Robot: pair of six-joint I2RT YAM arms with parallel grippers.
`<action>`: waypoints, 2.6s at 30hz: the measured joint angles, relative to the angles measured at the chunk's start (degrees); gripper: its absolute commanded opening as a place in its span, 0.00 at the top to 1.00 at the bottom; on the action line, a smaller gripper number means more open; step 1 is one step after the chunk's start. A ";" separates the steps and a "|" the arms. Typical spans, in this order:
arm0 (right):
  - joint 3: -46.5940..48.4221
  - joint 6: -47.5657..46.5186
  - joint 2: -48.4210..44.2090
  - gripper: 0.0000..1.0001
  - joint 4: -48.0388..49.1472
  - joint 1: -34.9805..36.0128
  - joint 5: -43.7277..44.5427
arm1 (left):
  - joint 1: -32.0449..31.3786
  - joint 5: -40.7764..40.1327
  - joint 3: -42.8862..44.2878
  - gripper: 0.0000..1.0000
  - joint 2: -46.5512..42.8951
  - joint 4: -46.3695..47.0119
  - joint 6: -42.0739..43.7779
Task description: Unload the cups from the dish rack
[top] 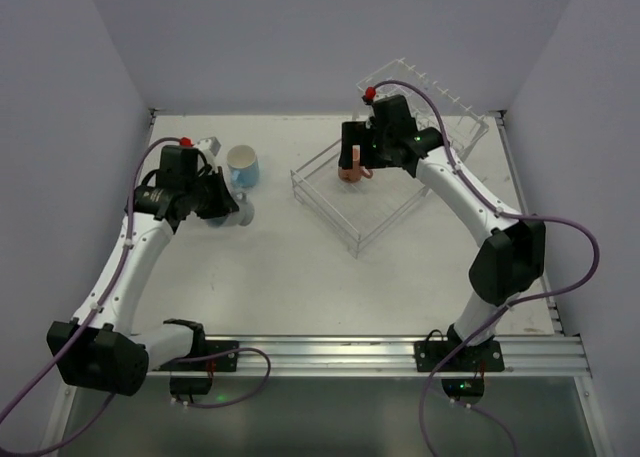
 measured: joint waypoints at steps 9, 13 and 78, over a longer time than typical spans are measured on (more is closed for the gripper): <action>7.82 -5.33 4.28 0.06 -0.94 2.25 9.11 | -9.33 -10.69 -1.36 1.00 3.26 -2.45 0.63; 10.12 -7.15 7.63 0.06 -0.72 2.64 11.13 | -9.51 -13.81 -2.86 1.00 5.49 -2.82 0.70; 20.83 -9.70 25.79 0.80 -3.72 0.81 14.05 | -9.53 -21.35 1.44 0.64 20.31 0.35 1.70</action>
